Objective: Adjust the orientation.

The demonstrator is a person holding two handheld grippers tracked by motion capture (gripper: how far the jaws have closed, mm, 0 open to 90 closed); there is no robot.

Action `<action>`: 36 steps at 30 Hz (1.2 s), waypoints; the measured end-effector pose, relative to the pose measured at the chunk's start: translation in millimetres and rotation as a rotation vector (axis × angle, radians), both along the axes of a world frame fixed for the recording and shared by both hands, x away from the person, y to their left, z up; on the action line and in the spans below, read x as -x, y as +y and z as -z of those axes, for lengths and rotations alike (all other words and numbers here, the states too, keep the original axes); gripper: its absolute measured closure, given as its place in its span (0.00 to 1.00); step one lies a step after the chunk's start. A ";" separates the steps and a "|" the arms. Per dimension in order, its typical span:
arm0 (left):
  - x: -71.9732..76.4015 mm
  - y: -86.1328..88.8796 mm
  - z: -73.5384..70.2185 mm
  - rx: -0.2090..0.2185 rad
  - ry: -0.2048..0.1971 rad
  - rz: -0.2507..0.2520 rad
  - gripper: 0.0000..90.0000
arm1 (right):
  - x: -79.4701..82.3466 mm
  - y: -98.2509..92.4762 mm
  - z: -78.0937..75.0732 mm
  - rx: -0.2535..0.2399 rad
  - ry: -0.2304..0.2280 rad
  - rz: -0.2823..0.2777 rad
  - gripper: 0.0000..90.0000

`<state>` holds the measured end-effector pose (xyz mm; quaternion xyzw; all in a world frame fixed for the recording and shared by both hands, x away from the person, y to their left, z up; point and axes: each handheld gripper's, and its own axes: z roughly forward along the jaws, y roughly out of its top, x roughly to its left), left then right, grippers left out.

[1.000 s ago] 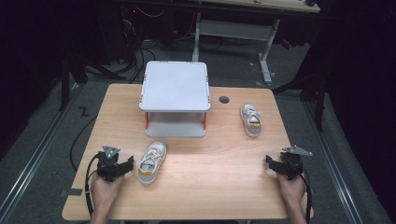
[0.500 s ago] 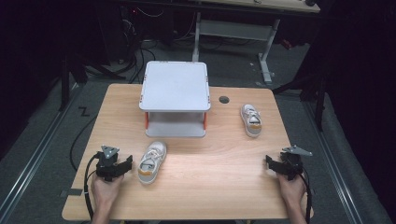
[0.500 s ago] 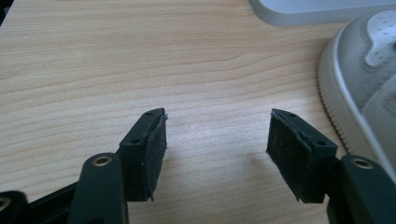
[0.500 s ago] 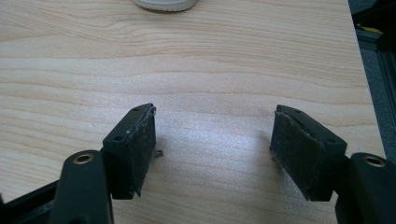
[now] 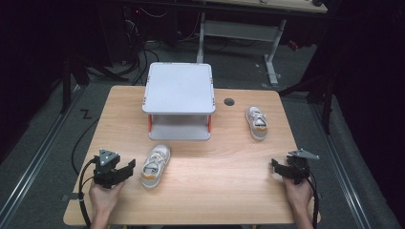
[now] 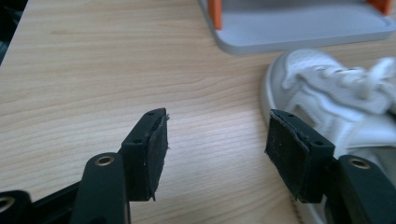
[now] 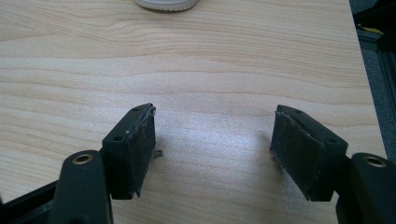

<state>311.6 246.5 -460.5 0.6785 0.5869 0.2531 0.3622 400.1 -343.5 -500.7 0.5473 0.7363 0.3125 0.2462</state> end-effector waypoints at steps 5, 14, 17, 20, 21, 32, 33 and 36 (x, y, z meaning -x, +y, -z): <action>3.8 -12.6 -10.8 -0.009 -0.006 0.070 0.42 | 0.1 0.1 0.0 0.000 0.000 0.000 0.34; -1.3 -28.5 -11.0 -0.032 0.030 0.145 0.44 | 0.2 0.1 0.0 -0.001 0.001 -0.002 0.34; -2.7 -33.0 -9.2 -0.052 0.050 0.170 0.45 | 0.2 0.2 0.0 0.000 0.000 -0.002 0.34; -5.6 -36.1 -8.3 -0.051 0.060 0.201 0.46 | 0.1 0.1 0.0 0.001 0.000 -0.003 0.34; -5.6 -36.1 -8.3 -0.051 0.060 0.201 0.45 | 0.2 0.1 0.0 0.000 0.000 -0.003 0.34; -18.5 -50.4 -2.5 -0.088 0.098 0.221 0.68 | 0.2 0.2 0.0 0.000 0.001 -0.003 0.34; -18.5 -50.4 -2.5 -0.088 0.098 0.221 0.70 | 0.2 0.2 0.0 0.000 0.001 -0.004 0.34; -18.5 -49.2 -3.8 -0.102 0.103 0.214 0.74 | 0.1 0.1 0.0 0.001 0.000 -0.004 0.34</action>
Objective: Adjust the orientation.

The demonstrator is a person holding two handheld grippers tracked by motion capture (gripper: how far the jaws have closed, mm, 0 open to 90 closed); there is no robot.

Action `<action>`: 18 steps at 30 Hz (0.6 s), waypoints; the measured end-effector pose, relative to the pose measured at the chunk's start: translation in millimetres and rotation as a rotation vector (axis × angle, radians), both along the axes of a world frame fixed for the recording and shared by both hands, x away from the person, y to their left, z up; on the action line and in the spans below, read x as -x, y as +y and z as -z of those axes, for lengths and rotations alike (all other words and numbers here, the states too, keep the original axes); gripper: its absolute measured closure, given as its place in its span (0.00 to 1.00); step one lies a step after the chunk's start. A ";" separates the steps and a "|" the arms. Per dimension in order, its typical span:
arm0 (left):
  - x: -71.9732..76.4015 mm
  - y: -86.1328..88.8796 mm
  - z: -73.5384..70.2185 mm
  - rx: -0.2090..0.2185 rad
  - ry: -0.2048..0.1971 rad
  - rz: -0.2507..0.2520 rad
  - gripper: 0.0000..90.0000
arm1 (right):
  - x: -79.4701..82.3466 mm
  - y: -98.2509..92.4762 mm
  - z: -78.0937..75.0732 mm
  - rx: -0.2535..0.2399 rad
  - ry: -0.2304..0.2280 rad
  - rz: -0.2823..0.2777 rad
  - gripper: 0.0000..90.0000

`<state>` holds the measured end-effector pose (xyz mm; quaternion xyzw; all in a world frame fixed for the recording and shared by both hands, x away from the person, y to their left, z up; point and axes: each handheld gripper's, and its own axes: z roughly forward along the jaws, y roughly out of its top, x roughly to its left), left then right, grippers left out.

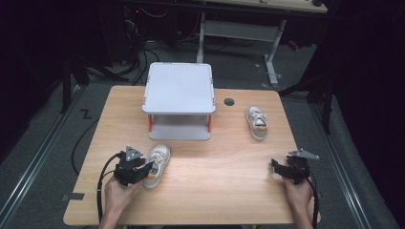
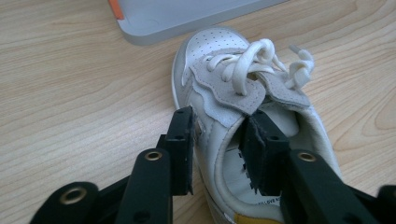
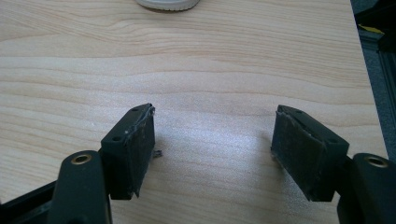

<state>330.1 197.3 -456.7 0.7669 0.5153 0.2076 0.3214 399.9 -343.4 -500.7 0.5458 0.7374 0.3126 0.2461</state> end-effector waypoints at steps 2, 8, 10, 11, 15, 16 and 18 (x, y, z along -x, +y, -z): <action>0.4 -1.1 -0.7 -0.018 -0.003 -0.003 0.78 | 0.1 0.1 0.0 -0.001 0.001 0.000 0.34; 2.4 -6.2 -3.9 -0.071 -0.042 -0.038 0.90 | 0.1 0.1 -0.1 -0.002 0.002 0.000 0.34; 1.9 -6.7 -5.4 -0.077 -0.038 -0.042 0.91 | 0.1 0.1 0.0 -0.001 0.001 0.000 0.34; 1.8 -7.4 -5.7 -0.061 -0.040 -0.049 0.92 | 0.1 0.1 0.0 -0.001 0.002 0.000 0.34; 0.1 -9.1 -9.9 -0.017 -0.032 -0.043 0.93 | 0.1 0.2 -0.1 -0.002 0.002 -0.001 0.33; 0.0 -10.7 -11.4 -0.013 -0.034 -0.039 0.93 | 0.1 0.1 -0.1 -0.002 0.002 -0.001 0.33; -0.4 -14.9 -15.1 -0.002 -0.038 -0.023 0.93 | 0.0 0.0 0.0 0.000 0.002 -0.002 0.33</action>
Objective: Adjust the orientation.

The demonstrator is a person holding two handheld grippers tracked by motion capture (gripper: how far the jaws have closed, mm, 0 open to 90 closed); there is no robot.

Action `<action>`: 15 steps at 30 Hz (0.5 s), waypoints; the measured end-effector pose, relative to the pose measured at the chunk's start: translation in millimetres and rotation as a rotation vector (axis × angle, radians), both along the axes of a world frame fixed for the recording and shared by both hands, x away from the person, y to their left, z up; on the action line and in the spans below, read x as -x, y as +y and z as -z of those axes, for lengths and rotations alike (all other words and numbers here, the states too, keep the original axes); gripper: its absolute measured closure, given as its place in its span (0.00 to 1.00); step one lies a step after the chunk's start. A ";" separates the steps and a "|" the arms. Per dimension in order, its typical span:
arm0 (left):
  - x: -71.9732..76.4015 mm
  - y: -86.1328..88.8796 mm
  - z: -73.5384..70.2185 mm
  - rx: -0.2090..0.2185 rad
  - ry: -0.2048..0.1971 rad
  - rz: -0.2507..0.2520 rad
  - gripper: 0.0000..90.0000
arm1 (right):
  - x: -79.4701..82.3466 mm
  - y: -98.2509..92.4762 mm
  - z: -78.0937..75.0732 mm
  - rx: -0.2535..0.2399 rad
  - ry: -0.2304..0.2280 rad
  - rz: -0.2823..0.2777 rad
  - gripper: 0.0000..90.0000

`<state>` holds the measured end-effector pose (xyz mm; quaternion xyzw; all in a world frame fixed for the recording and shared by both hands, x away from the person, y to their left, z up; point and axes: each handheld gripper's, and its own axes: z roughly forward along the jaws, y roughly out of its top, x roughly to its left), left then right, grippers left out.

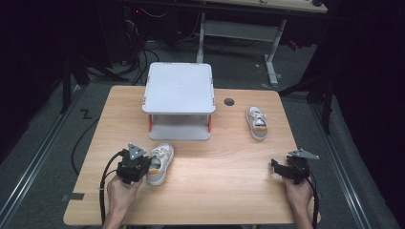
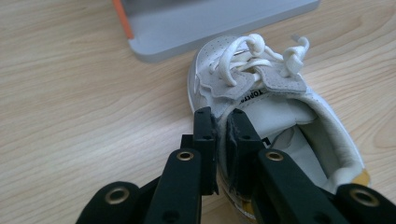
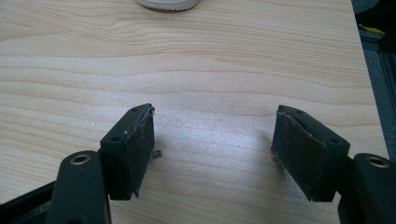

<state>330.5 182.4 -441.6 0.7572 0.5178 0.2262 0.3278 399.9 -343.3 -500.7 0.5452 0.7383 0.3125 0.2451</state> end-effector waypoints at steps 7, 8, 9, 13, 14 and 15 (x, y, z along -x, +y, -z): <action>-5.4 -27.6 -13.0 0.000 -0.004 0.066 0.93 | 0.0 0.1 0.0 0.000 0.001 -0.001 0.33; -9.6 -40.1 -16.8 0.000 -0.006 0.092 0.93 | 0.0 0.1 0.0 -0.001 0.001 -0.002 0.33; -9.6 -40.1 -16.8 0.000 -0.006 0.092 0.93 | 0.0 0.1 0.0 -0.001 0.001 -0.002 0.33; -23.4 -75.1 -21.4 0.000 0.001 0.147 0.92 | 0.1 0.4 0.0 -0.001 0.002 -0.003 0.32; -26.3 -82.3 -21.4 -0.002 0.001 0.160 0.92 | 0.1 0.4 0.0 -0.001 0.002 -0.003 0.32; -26.3 -82.3 -21.4 -0.002 0.001 0.160 0.92 | 0.1 0.3 0.1 0.000 0.001 -0.004 0.32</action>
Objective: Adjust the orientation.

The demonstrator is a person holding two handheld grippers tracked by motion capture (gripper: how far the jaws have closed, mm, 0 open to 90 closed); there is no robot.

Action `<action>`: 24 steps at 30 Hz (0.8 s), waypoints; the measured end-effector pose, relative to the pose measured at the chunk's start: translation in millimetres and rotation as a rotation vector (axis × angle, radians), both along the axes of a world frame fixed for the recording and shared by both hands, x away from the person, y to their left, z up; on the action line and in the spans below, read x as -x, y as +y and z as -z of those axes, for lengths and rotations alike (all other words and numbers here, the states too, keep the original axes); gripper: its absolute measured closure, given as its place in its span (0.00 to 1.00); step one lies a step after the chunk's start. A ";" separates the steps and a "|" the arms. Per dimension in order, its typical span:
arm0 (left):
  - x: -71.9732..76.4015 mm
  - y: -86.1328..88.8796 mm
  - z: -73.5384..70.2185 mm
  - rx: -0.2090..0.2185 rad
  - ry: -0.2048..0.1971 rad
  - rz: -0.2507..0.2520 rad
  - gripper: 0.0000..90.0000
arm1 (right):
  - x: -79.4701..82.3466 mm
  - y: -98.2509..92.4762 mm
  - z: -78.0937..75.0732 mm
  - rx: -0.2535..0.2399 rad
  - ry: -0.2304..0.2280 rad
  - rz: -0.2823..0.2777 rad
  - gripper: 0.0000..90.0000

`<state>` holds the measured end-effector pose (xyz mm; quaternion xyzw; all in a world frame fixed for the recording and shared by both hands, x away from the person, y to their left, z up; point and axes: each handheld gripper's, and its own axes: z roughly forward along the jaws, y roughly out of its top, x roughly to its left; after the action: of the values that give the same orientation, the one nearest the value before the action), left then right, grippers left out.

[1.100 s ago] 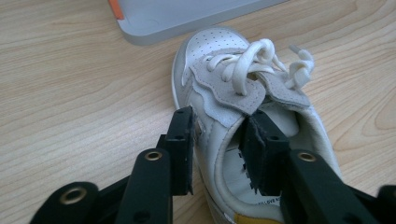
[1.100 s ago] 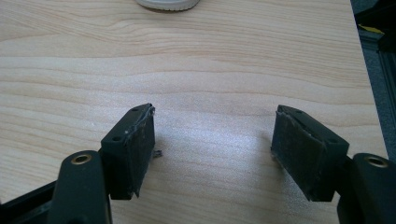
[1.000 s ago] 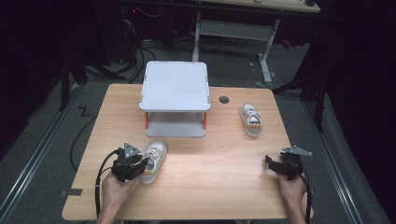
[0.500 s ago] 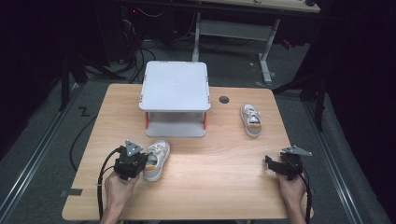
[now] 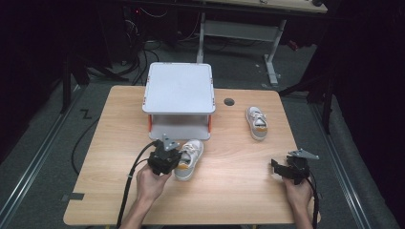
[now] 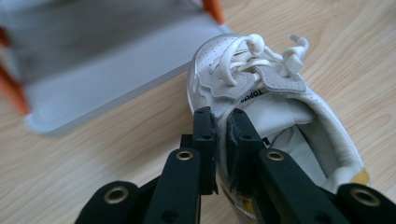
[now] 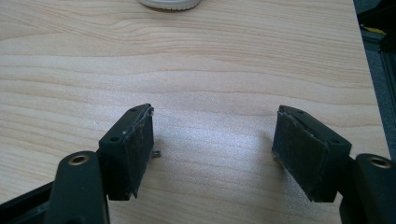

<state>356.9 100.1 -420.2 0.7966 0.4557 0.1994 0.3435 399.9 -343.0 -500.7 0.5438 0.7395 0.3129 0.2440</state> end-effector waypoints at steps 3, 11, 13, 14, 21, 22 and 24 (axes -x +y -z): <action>-9.8 -27.4 2.1 -0.021 0.010 0.034 0.92 | 0.1 0.2 0.0 -0.001 0.002 0.000 0.32; -26.3 -66.9 12.5 -0.060 0.047 0.046 0.92 | 0.2 0.1 0.0 0.001 0.001 -0.004 0.32; -28.1 -73.4 14.6 -0.065 0.052 0.044 0.92 | 0.2 0.1 0.0 0.000 0.001 -0.005 0.32; -29.3 -80.5 16.4 -0.081 0.044 0.039 0.92 | 0.2 0.2 0.0 0.001 0.001 -0.006 0.32; -27.5 -100.1 16.9 -0.118 0.051 0.050 0.89 | 0.3 0.2 0.0 0.001 0.001 -0.008 0.31; -27.1 -101.7 17.3 -0.107 0.058 0.059 0.88 | 0.3 0.3 0.0 0.001 0.002 -0.007 0.31; -27.2 -103.4 18.4 -0.086 0.072 0.070 0.87 | 0.3 0.3 0.0 0.001 0.002 -0.007 0.31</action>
<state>384.1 -3.3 -438.5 0.8328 0.4306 0.1776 0.2991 399.5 -342.7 -500.7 0.5415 0.7416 0.3130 0.2424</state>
